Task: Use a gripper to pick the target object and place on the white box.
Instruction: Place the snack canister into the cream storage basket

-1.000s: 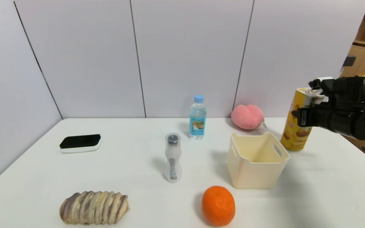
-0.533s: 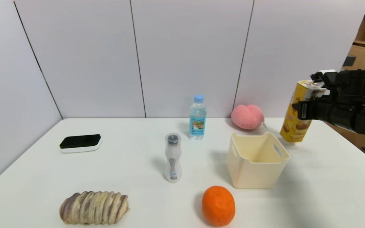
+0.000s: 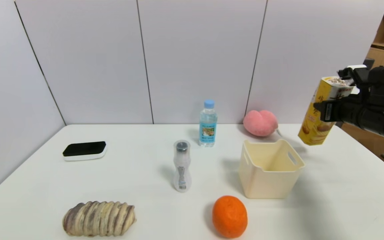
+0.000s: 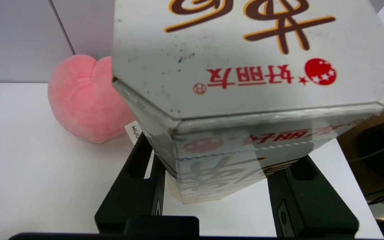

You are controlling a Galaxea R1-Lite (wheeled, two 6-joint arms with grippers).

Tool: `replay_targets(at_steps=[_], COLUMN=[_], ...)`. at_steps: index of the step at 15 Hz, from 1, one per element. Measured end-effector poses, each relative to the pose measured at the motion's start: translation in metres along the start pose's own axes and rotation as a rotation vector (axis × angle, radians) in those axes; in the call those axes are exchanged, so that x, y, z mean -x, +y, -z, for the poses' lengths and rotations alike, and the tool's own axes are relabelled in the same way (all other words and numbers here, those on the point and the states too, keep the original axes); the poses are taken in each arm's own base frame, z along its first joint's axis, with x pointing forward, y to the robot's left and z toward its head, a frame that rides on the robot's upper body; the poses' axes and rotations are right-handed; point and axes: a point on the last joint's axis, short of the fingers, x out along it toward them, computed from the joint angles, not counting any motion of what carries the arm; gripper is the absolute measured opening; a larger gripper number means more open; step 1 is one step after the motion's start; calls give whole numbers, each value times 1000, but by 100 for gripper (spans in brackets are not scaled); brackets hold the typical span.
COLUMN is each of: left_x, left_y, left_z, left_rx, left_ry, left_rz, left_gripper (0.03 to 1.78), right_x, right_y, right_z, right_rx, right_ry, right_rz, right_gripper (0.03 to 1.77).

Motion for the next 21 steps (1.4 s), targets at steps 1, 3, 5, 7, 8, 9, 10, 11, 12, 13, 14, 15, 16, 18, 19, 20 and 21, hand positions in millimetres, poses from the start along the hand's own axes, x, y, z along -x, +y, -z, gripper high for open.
replay_targets(at_steps=[1, 3, 5, 7, 8, 9, 10, 11, 12, 13, 14, 15, 16, 18, 19, 20, 21], left_x=[0, 0, 0, 0, 0, 0, 0, 0, 0, 0, 0, 0, 0, 0, 0, 0, 0], left_y=[0, 0, 0, 0, 0, 0, 0, 0, 0, 0, 0, 0, 0, 0, 0, 0, 0], left_z=[0, 0, 0, 0, 0, 0, 0, 0, 0, 0, 0, 0, 0, 0, 0, 0, 0], left_rx=[0, 0, 1, 0, 0, 0, 0, 0, 0, 0, 0, 0, 0, 0, 0, 0, 0], left_ry=[0, 0, 0, 0, 0, 0, 0, 0, 0, 0, 0, 0, 0, 0, 0, 0, 0], left_rz=[0, 0, 0, 0, 0, 0, 0, 0, 0, 0, 0, 0, 0, 0, -1, 0, 0], left_gripper=[169, 169, 169, 169, 169, 169, 169, 169, 169, 169, 169, 169, 169, 169, 169, 169, 169], right_x=[7, 22, 38, 56, 65, 74, 83, 93, 101, 109, 118, 126, 134, 147, 151, 156, 160], right_y=[0, -1, -2, -4, -5, -6, -6, -6, -5, -4, -3, -2, 0, 4, 5, 7, 7], right_z=[-4, -14, -23, -29, -31, -34, -36, -38, -40, -41, -42, -42, -41, -41, -41, -41, -42], right_rx=[-1, -4, -7, -10, -10, -11, -12, -11, -9, -7, -4, -1, 4, 15, 19, 23, 26], right_ry=[-15, -55, -100, -126, -131, -139, -147, -152, -157, -161, -160, -155, -149, -137, -129, -112, -93], right_rz=[-2, -9, -17, -21, -22, -24, -27, -34, -43, -54, -66, -80, -96, -133, -148, -162, -173], right_gripper=[84, 84, 84, 84, 84, 84, 84, 84, 84, 84, 84, 84, 84, 84, 84, 84, 84])
